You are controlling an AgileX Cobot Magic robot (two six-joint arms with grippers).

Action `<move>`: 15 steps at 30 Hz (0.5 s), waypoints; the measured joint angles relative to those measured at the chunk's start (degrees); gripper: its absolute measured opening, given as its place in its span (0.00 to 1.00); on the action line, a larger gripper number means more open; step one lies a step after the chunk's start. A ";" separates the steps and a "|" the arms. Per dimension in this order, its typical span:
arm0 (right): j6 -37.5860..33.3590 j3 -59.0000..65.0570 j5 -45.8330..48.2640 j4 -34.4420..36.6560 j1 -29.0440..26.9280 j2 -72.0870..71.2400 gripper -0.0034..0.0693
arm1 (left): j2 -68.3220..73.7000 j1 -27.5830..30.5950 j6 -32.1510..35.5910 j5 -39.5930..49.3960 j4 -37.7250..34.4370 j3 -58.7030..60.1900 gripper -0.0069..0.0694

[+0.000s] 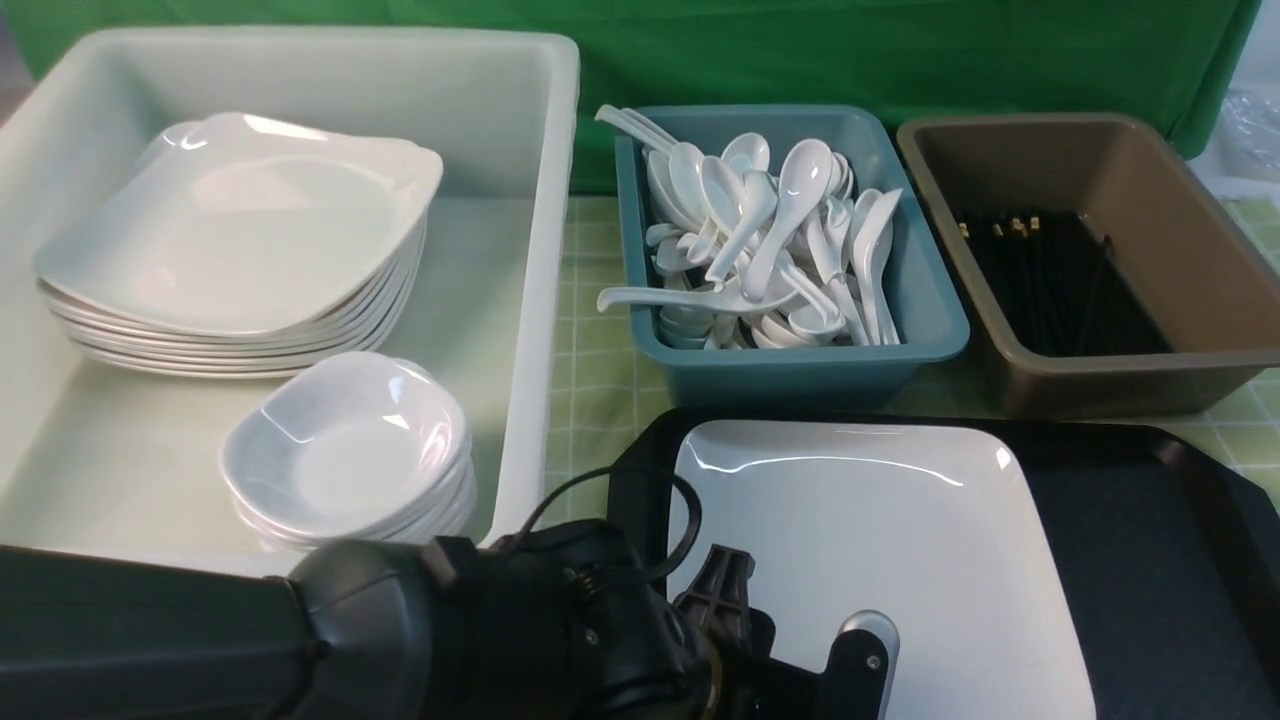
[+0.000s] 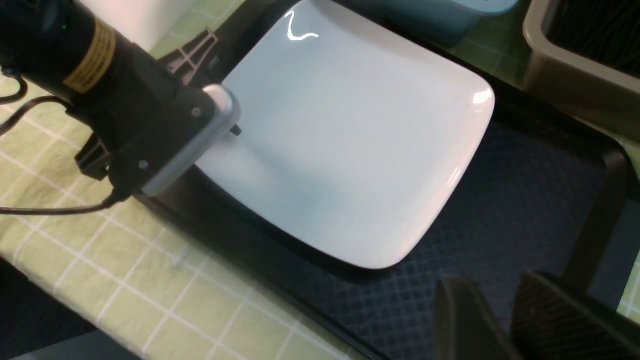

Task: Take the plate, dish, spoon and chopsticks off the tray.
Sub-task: Use the left arm to grab a plate from the dinner plate

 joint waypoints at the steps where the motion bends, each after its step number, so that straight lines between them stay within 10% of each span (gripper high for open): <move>1: 0.00 0.00 0.00 0.00 0.00 0.00 0.32 | 0.13 0.00 -0.86 0.24 0.01 -0.02 0.61; 7: 0.00 0.00 0.00 0.55 0.00 0.00 0.32 | 0.79 -0.19 -2.41 -0.99 1.52 -0.49 0.34; 15: 0.00 0.00 0.00 0.98 0.00 0.00 0.32 | -4.58 -3.55 -3.96 4.98 0.30 -0.04 0.32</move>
